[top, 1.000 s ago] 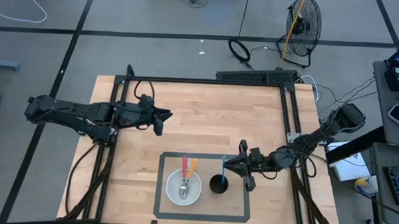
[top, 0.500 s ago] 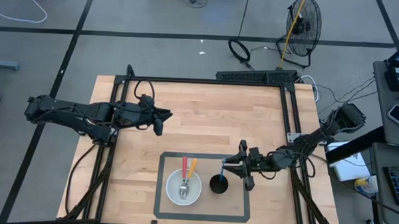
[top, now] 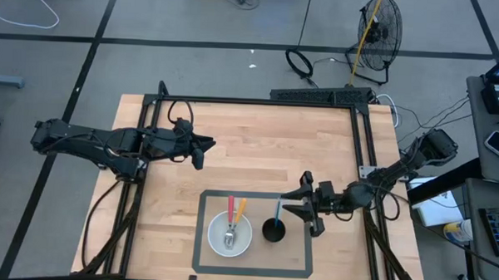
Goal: Pick & Place Utensil
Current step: Return to Home Position
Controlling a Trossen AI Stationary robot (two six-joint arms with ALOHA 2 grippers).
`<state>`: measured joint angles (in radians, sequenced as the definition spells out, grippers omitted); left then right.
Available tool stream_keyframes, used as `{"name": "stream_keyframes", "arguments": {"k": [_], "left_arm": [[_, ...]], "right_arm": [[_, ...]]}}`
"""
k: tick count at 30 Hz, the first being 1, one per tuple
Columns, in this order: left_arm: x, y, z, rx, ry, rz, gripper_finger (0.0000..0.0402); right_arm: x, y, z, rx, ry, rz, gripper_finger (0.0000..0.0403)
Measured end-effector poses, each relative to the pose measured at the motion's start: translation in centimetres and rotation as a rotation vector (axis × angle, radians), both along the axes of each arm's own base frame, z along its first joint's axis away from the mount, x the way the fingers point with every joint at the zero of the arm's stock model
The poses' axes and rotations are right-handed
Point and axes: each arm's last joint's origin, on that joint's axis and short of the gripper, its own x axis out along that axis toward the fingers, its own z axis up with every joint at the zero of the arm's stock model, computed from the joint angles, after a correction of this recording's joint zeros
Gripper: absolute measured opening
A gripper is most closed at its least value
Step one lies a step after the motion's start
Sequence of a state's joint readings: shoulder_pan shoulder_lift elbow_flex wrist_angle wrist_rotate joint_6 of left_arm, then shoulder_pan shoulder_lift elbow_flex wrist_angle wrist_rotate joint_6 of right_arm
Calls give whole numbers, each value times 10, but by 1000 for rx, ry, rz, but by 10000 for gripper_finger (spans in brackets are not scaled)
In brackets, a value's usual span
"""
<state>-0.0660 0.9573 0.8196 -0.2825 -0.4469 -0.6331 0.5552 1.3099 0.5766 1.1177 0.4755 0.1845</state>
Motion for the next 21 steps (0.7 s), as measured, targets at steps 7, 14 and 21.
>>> {"name": "stream_keyframes", "arguments": {"k": [7,14,21], "left_arm": [[0,0,1,3,-7,8,93],[4,1,14,70,-127,20,93],[5,-1,23,88,-199,-49,93]], "right_arm": [[-11,-8,20,-32,-85,-52,199],[-33,-20,45,-90,-145,-118,226],[-66,-34,60,8,-32,-316,230]]}}
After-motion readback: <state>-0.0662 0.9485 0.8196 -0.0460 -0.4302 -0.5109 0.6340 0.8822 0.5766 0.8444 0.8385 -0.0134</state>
